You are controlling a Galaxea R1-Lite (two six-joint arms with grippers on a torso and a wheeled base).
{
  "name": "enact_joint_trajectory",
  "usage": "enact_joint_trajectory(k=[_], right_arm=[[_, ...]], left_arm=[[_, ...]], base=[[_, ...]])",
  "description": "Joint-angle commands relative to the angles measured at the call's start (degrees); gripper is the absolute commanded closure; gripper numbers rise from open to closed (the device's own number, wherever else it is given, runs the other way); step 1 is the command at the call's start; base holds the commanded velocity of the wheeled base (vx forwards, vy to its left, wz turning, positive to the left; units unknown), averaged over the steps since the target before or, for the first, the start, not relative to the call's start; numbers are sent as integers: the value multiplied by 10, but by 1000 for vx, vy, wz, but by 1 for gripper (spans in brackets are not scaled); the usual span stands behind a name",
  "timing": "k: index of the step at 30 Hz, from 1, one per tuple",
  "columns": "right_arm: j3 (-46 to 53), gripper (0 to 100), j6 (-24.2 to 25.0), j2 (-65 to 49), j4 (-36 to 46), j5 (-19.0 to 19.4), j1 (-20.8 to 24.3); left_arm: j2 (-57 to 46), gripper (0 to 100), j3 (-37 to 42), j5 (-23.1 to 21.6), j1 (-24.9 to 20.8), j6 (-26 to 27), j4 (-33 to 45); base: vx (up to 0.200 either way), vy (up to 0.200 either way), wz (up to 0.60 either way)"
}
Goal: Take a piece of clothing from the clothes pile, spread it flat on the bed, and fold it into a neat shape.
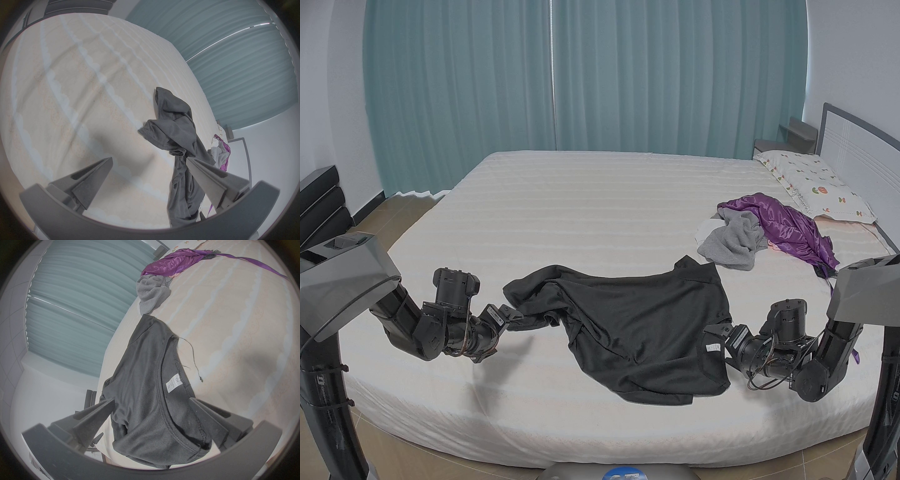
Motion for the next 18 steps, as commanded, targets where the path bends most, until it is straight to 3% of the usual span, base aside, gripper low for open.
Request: enact_joint_trajectory(k=[1, 6, 18], right_arm=[[-1, 0, 0, 6, 0, 0, 4], [-1, 0, 1, 6, 0, 0, 5], [-4, 0, 2, 6, -1, 0, 2]], left_arm=[[9, 0, -7, 3, 0, -1, 0], [36, 0, -27, 39, -15, 0, 0], [90, 0, -111, 78, -28, 1, 3]], base=[[0, 0, 0], [0, 0, 0], [0, 0, 0]])
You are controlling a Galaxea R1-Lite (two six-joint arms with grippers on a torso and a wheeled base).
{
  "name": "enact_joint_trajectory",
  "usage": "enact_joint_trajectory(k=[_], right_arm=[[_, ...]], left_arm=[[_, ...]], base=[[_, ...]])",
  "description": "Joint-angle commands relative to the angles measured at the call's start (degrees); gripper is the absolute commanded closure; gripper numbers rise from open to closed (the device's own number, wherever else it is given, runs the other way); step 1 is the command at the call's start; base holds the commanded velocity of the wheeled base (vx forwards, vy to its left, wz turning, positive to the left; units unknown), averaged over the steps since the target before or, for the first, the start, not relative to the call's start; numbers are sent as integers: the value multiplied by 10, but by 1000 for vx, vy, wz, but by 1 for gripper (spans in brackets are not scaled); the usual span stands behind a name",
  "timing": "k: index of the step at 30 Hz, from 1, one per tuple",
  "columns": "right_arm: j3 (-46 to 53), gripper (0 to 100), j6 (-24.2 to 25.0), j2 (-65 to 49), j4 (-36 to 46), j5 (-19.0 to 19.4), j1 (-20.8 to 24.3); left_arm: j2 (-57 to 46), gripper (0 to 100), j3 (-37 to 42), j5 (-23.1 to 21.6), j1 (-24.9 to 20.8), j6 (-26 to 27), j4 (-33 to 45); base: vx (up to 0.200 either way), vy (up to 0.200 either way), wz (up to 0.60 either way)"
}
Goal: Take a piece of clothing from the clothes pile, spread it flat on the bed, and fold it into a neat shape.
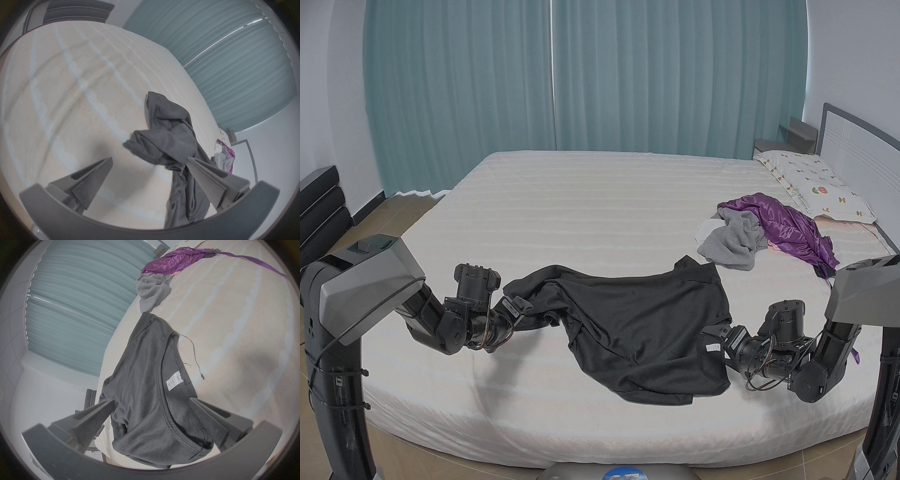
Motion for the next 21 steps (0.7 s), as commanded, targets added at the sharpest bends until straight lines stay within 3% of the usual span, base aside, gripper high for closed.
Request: enact_joint_trajectory(k=[1, 8, 9, 10, 21], right_arm=[[-2, 0, 0, 1, 0, 0, 0], [-3, 0, 0, 2, 0, 0, -1], [-3, 0, 0, 2, 0, 0, -2], [-3, 0, 0, 1, 0, 0, -2], [0, 0, 0, 0, 0, 0, -1]], left_arm=[[37, 0, -35, 13, -1, 0, 1], [58, 0, -66, 22, 2, 14, 0], [72, 0, -76, 43, 2, 35, -1], [79, 100, -79, 53, 1, 43, -1], [64, 100, -52, 76, 5, 51, -1]], base=[[0, 0, 0], [0, 0, 0], [0, 0, 0], [0, 0, 0], [0, 0, 0]])
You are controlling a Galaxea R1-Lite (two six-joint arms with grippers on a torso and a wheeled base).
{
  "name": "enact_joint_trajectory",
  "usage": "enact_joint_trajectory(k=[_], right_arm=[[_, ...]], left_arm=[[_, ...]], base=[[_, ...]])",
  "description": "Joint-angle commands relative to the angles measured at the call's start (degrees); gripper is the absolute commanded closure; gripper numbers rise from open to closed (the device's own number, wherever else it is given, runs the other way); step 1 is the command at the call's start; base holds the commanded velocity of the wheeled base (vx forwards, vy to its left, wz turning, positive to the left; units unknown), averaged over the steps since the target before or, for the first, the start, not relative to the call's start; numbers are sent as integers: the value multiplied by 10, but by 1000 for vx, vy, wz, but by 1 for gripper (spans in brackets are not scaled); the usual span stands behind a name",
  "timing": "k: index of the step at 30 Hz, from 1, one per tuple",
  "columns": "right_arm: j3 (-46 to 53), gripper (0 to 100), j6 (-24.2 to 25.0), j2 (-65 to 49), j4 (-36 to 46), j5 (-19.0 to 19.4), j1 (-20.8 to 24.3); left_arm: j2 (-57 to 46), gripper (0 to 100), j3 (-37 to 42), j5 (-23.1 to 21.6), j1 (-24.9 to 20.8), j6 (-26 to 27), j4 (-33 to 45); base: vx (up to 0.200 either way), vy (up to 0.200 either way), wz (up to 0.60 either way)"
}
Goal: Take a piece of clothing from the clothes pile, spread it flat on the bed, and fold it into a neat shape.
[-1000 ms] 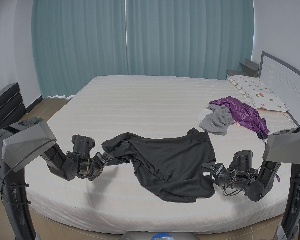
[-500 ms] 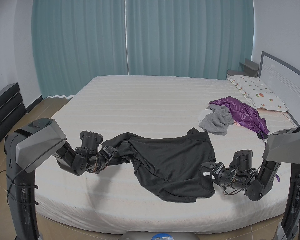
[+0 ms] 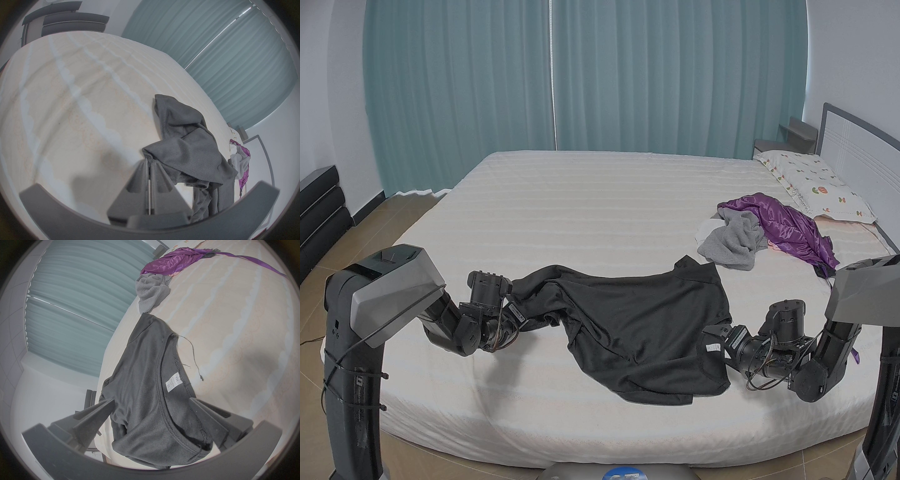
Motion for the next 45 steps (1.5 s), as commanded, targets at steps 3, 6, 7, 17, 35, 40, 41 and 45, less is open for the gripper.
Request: enact_joint_trajectory(k=[3, 6, 7, 17, 35, 40, 41, 45], right_arm=[[3, 0, 0, -3, 1, -1, 1], [7, 0, -2, -4, 2, -1, 3], [7, 0, -2, -4, 3, -1, 4], [12, 0, -4, -6, 13, -3, 3], [-10, 0, -7, 13, 60, -5, -6], [-30, 0, -10, 13, 85, -6, -6], [-41, 0, -16, 14, 100, -6, -5], [-58, 0, -30, 18, 119, -7, -4]], left_arm=[[-51, 100, 56, 17, 16, 2, -2], [-85, 100, 80, 14, 24, 2, 0], [-89, 100, 81, 14, 25, 2, 1], [-174, 100, 148, 18, 33, 81, 1], [-175, 100, 176, 14, 135, 181, 4], [-165, 100, 169, 14, 152, 184, 5], [-160, 100, 167, 14, 161, 191, 5], [-151, 100, 167, 13, 166, 200, 5]], base=[[0, 0, 0], [0, 0, 0], [0, 0, 0], [0, 0, 0], [0, 0, 0], [0, 0, 0], [0, 0, 0], [0, 0, 0]])
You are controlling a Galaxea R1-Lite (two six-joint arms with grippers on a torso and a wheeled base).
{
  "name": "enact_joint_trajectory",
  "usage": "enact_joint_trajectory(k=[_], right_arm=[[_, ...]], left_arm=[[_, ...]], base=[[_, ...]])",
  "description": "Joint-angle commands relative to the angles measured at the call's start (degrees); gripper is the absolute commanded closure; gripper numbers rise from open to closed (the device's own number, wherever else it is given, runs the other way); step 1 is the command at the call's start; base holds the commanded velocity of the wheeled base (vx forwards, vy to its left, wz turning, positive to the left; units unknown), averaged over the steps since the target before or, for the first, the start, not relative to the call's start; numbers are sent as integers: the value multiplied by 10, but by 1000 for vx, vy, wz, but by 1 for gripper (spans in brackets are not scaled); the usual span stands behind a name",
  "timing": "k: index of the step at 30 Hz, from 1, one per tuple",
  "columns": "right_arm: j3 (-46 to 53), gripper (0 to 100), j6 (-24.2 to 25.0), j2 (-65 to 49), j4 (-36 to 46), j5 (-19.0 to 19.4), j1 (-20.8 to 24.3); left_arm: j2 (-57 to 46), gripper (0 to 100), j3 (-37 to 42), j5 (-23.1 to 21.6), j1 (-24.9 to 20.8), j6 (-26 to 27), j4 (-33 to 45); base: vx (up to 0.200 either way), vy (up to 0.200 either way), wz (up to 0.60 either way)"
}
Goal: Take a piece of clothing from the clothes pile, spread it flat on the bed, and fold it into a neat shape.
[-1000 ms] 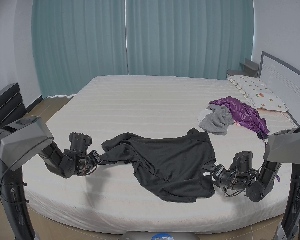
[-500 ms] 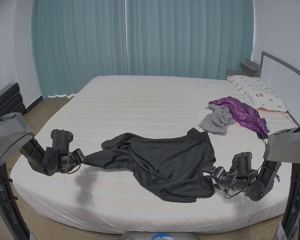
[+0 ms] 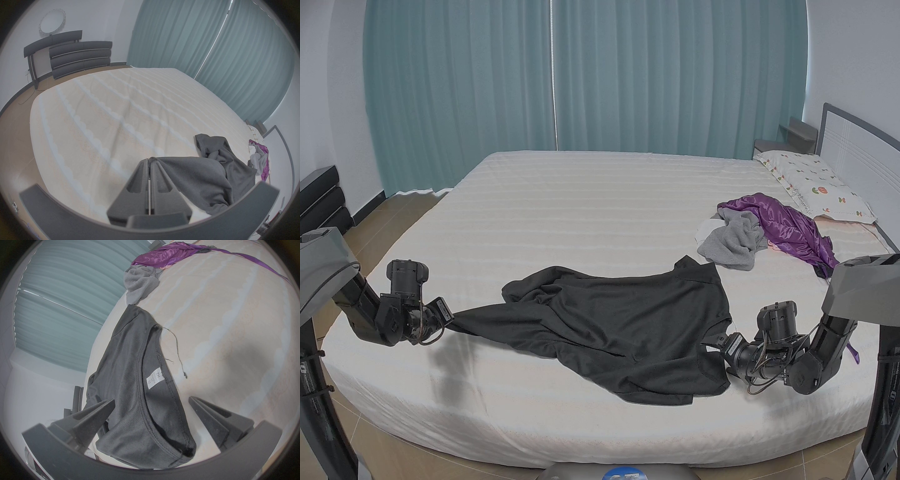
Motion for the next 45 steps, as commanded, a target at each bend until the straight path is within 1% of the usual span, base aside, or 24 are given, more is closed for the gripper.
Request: enact_joint_trajectory(k=[1, 2, 3, 9, 13, 17, 23, 24, 35, 36, 40, 43, 45], right_arm=[[-20, 0, -8, 6, 13, -1, 2], [-21, 0, -9, 6, 17, -1, 2], [-23, 100, -13, 3, 31, -3, 1], [-33, 100, -35, -39, 41, 2, -37], [-36, 100, -56, -18, 55, 5, -34], [-50, 100, -61, 9, 53, 4, -29], [-56, 100, -62, 12, 58, 4, -30], [-58, 0, -62, 11, 58, 4, -31], [-96, 0, -63, 36, 58, 6, -29], [-104, 100, -67, 41, 59, 9, -28], [-135, 100, -75, 55, 66, 13, -29], [-167, 100, -74, 62, 82, 13, -41], [-188, 100, -74, 64, 82, 12, -57]], left_arm=[[18, 100, -2, 0, 8, 2, 0], [19, 100, -2, 0, 8, 3, 0], [21, 100, -3, 0, 8, 3, 0], [23, 100, -2, 0, 6, 6, 0], [22, 100, -2, 0, 5, 6, 0], [22, 100, 0, 0, 5, 6, 0], [22, 100, 2, 0, 3, 7, 0], [22, 100, 3, 0, 1, 7, 0], [23, 100, 5, -1, -3, 7, 0], [23, 100, 5, -1, -3, 7, 0], [23, 100, 6, -1, -3, 11, 0], [23, 100, 6, -1, -3, 11, 0], [24, 100, 6, -2, -3, 11, 0]], base=[[0, 0, 0], [0, 0, 0], [0, 0, 0], [0, 0, 0], [0, 0, 0], [0, 0, 0], [0, 0, 0], [0, 0, 0], [0, 0, 0], [0, 0, 0], [0, 0, 0], [0, 0, 0], [0, 0, 0]])
